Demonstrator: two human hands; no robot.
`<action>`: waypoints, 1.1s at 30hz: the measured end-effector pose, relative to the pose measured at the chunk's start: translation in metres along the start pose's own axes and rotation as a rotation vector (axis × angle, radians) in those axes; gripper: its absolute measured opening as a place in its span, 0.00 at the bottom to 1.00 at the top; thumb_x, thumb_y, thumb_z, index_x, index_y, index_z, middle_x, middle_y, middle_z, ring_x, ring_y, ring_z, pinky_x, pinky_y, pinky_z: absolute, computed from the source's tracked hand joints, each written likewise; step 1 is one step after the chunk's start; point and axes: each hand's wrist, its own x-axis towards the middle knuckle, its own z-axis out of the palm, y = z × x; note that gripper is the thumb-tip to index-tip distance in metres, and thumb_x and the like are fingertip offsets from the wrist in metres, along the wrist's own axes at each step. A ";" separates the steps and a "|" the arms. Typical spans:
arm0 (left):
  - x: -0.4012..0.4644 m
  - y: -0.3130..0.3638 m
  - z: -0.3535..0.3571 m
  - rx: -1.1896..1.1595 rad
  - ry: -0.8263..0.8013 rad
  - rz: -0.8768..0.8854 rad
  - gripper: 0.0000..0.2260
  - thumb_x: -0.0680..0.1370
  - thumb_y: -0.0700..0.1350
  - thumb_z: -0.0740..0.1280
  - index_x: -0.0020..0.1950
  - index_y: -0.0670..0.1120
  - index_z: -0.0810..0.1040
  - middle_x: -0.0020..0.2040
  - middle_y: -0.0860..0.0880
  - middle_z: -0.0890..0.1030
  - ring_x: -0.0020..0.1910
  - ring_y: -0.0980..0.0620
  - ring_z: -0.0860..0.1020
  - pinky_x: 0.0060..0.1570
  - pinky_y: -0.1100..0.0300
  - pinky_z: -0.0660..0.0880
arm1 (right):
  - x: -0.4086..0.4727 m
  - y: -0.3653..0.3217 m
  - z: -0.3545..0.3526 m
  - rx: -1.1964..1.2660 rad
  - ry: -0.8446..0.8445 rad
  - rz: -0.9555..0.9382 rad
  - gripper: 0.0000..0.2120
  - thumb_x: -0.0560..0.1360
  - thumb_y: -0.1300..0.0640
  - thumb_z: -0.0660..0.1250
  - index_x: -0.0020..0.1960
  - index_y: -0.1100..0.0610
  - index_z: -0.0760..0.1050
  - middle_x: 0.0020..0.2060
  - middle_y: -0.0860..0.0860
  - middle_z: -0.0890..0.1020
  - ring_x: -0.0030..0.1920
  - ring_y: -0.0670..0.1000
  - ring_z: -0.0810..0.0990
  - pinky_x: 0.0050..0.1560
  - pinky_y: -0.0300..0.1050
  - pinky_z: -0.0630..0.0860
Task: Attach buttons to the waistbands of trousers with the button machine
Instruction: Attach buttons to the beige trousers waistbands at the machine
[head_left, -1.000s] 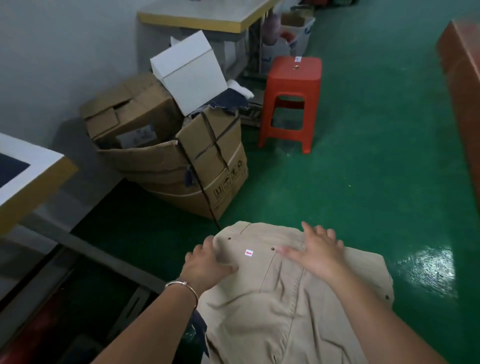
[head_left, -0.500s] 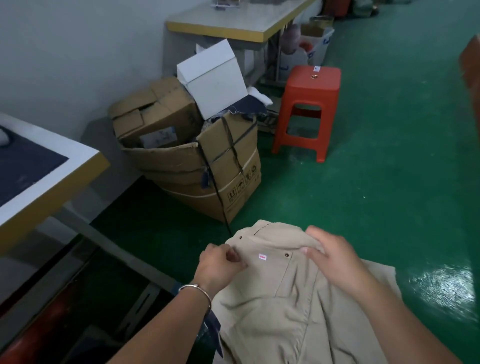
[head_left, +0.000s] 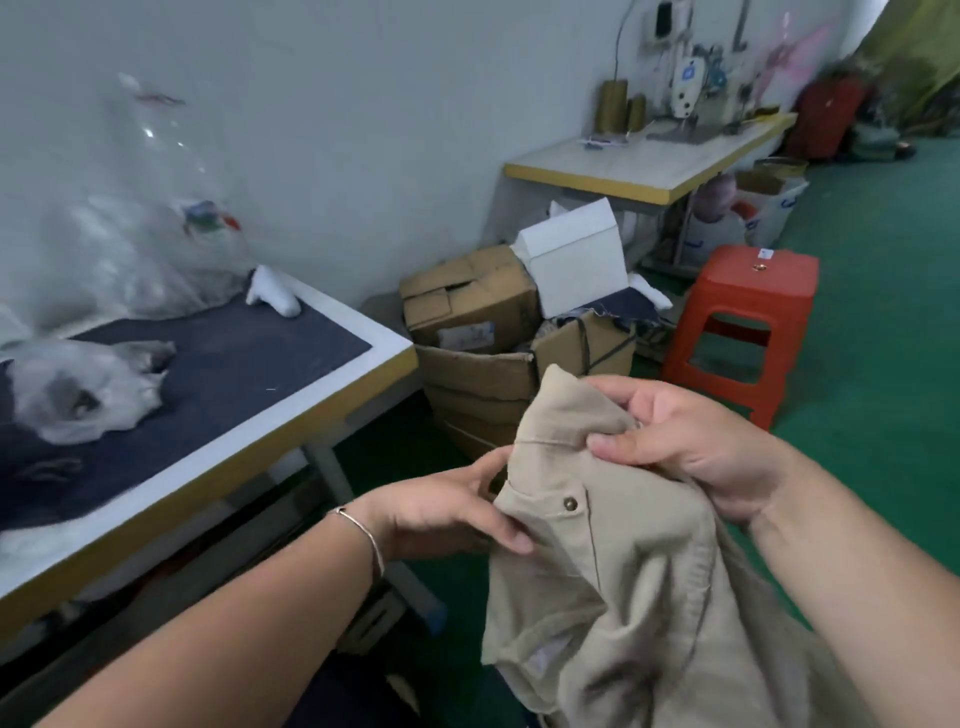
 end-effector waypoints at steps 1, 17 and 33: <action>-0.020 0.007 0.000 -0.010 -0.034 0.047 0.35 0.71 0.30 0.68 0.76 0.46 0.63 0.70 0.43 0.74 0.70 0.43 0.72 0.72 0.45 0.65 | 0.010 -0.010 0.011 0.013 -0.049 -0.012 0.18 0.71 0.64 0.70 0.60 0.56 0.80 0.52 0.56 0.84 0.51 0.53 0.83 0.49 0.45 0.80; -0.390 -0.025 0.014 0.285 1.107 0.222 0.19 0.76 0.35 0.70 0.62 0.54 0.76 0.49 0.45 0.85 0.48 0.51 0.83 0.47 0.62 0.78 | 0.190 -0.018 0.244 -0.127 -0.335 0.217 0.20 0.69 0.67 0.67 0.61 0.68 0.75 0.58 0.66 0.79 0.51 0.59 0.82 0.52 0.51 0.81; -0.484 -0.125 -0.076 -0.036 1.517 0.208 0.10 0.79 0.47 0.68 0.52 0.40 0.80 0.46 0.46 0.82 0.46 0.50 0.80 0.46 0.58 0.74 | 0.314 0.105 0.343 -0.686 -0.194 0.100 0.08 0.69 0.54 0.75 0.42 0.57 0.80 0.36 0.52 0.83 0.36 0.47 0.79 0.35 0.42 0.74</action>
